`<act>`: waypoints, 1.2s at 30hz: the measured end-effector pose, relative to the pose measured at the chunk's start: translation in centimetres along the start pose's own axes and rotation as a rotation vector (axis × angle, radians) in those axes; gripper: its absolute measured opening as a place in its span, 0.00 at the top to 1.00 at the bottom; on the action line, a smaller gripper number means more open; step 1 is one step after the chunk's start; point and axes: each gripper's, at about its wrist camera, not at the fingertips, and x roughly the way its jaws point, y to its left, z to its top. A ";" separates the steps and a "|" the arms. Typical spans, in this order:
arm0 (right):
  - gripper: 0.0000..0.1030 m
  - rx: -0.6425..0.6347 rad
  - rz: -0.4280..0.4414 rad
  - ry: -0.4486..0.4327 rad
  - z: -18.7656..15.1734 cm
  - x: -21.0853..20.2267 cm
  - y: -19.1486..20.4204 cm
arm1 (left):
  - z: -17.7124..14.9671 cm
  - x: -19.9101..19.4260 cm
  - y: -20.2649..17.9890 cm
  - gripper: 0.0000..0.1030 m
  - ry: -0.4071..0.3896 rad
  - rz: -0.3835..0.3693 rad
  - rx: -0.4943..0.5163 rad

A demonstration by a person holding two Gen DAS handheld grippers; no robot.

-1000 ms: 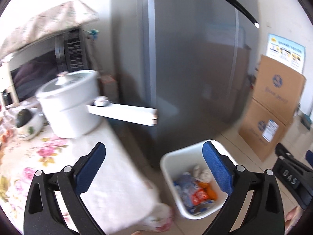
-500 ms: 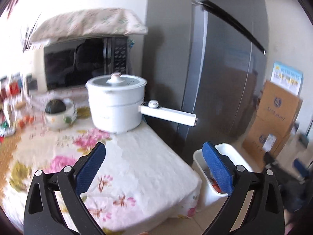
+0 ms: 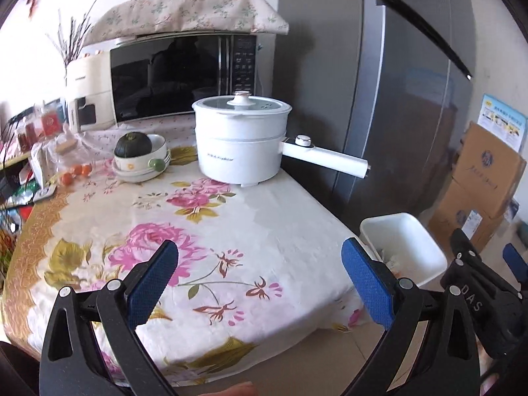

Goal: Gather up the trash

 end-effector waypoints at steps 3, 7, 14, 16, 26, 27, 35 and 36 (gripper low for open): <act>0.07 -0.001 0.009 0.008 -0.1 0.1 0.0 | -0.2 0.0 -0.2 0.06 0.006 -0.002 0.000; 0.07 -0.006 0.021 0.025 -0.3 0.5 0.2 | -0.3 0.3 -0.9 0.06 0.020 -0.004 0.014; 0.07 0.003 0.033 0.038 -0.2 0.8 0.0 | -0.3 0.7 -1.1 0.06 0.045 -0.002 0.010; 0.07 0.002 0.032 0.042 -0.2 0.8 -0.1 | -0.3 0.9 -1.2 0.06 0.054 -0.006 0.010; 0.07 0.001 0.014 0.060 -0.2 1.1 -0.5 | -0.2 0.9 -1.7 0.06 0.049 -0.016 0.004; 0.07 0.000 0.014 0.061 -0.2 1.2 -0.5 | -0.1 0.9 -1.7 0.06 0.044 -0.014 0.003; 0.07 -0.006 0.019 0.057 -0.3 1.0 -0.5 | -0.1 1.4 -1.8 0.06 0.053 0.001 0.010; 0.07 -0.006 0.019 0.057 -0.3 1.0 -0.5 | -0.1 1.4 -1.8 0.06 0.053 0.003 0.010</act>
